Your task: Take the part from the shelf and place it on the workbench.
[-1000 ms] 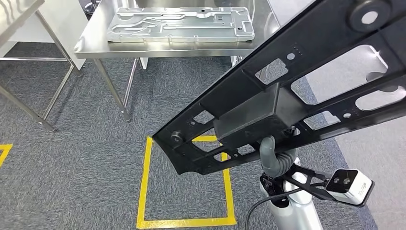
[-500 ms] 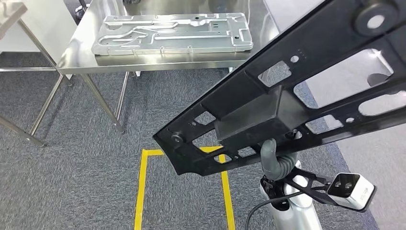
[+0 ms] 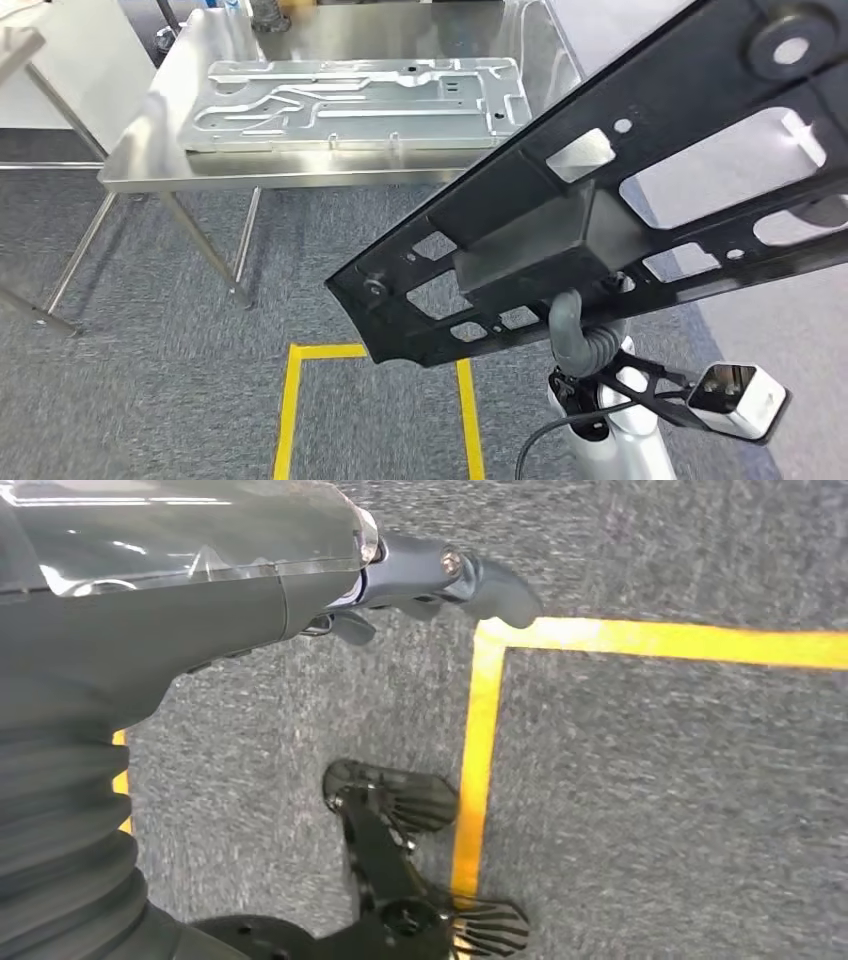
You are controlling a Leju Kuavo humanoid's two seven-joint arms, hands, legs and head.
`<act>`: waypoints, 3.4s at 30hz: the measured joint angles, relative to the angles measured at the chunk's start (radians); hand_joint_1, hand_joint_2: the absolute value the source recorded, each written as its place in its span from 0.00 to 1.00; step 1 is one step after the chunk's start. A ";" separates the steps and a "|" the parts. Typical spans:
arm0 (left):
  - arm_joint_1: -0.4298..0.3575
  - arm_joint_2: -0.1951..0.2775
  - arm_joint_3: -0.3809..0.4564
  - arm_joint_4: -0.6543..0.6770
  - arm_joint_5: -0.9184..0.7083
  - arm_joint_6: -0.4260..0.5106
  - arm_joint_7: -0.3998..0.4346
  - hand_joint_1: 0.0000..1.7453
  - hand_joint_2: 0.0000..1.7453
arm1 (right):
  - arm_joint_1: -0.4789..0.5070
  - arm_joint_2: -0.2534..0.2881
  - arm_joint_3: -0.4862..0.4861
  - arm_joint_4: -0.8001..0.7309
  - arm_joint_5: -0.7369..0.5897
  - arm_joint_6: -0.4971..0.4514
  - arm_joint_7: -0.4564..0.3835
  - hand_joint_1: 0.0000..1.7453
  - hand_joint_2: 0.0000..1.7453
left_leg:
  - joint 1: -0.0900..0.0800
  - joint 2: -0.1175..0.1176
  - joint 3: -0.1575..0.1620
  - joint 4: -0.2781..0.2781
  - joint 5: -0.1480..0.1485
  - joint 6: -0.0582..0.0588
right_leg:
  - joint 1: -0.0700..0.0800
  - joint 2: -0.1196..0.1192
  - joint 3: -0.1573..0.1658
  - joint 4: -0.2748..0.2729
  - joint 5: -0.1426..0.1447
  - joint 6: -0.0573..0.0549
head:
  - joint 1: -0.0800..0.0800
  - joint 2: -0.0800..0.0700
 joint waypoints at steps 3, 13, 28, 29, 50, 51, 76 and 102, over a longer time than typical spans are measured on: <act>-0.008 0.000 -0.001 0.000 0.000 -0.001 0.000 0.00 1.00 | -0.005 0.000 -0.001 -0.007 0.000 0.002 -0.001 1.00 1.00 | 0.004 0.000 -0.066 0.132 0.015 -0.006 | -0.002 0.005 0.042 -0.017 -0.024 -0.023 | 0.000 0.000; 0.001 0.001 -0.001 0.001 0.000 0.000 0.000 0.00 1.00 | -0.001 0.000 -0.003 -0.005 -0.002 0.009 0.000 1.00 1.00 | -0.011 0.000 -0.242 0.055 0.144 0.020 | 0.010 0.024 0.183 -0.026 -0.134 -0.017 | 0.000 0.000; -0.004 -0.003 -0.001 0.001 0.000 0.001 -0.009 0.00 1.00 | 0.000 0.000 -0.008 -0.006 0.002 0.011 0.000 1.00 1.00 | -0.014 -0.007 -0.143 0.027 0.095 0.039 | 0.016 0.011 0.063 -0.001 -0.067 -0.001 | 0.001 0.000; -0.004 -0.003 -0.002 0.001 0.000 0.001 -0.009 0.00 1.00 | -0.001 0.000 -0.008 -0.005 0.003 0.009 0.000 1.00 1.00 | -0.015 -0.007 -0.142 0.031 0.096 0.032 | 0.019 0.011 0.065 -0.011 -0.073 -0.008 | 0.001 0.000; -0.004 -0.001 -0.001 0.001 0.000 0.006 -0.009 0.00 1.00 | -0.016 0.007 -0.007 -0.001 -0.002 0.015 0.000 1.00 1.00 | -0.010 0.001 -0.183 0.019 0.135 0.050 | 0.011 0.008 0.080 0.113 -0.178 0.015 | 0.001 0.000; -0.003 -0.001 -0.001 0.001 0.000 0.006 -0.009 0.00 1.00 | -0.015 0.007 -0.007 -0.001 -0.002 0.017 -0.001 1.00 1.00 | -0.010 0.001 -0.178 0.019 0.129 0.053 | 0.009 0.008 0.033 0.188 -0.202 0.017 | 0.000 0.000; 0.001 -0.001 -0.001 0.001 0.000 0.007 -0.014 0.00 1.00 | 0.000 0.015 -0.019 -0.006 -0.012 0.040 0.000 1.00 1.00 | -0.015 0.002 -0.221 0.030 0.156 0.020 | 0.016 0.014 0.159 -0.037 -0.122 -0.012 | 0.000 0.000; -0.007 -0.001 -0.002 0.001 0.000 0.004 -0.039 0.00 1.00 | -0.253 -0.009 -0.157 0.383 0.235 -0.370 0.003 1.00 1.00 | -0.010 0.000 -0.269 0.156 0.117 0.003 | 0.009 0.021 0.111 -0.026 -0.069 -0.033 | 0.000 0.000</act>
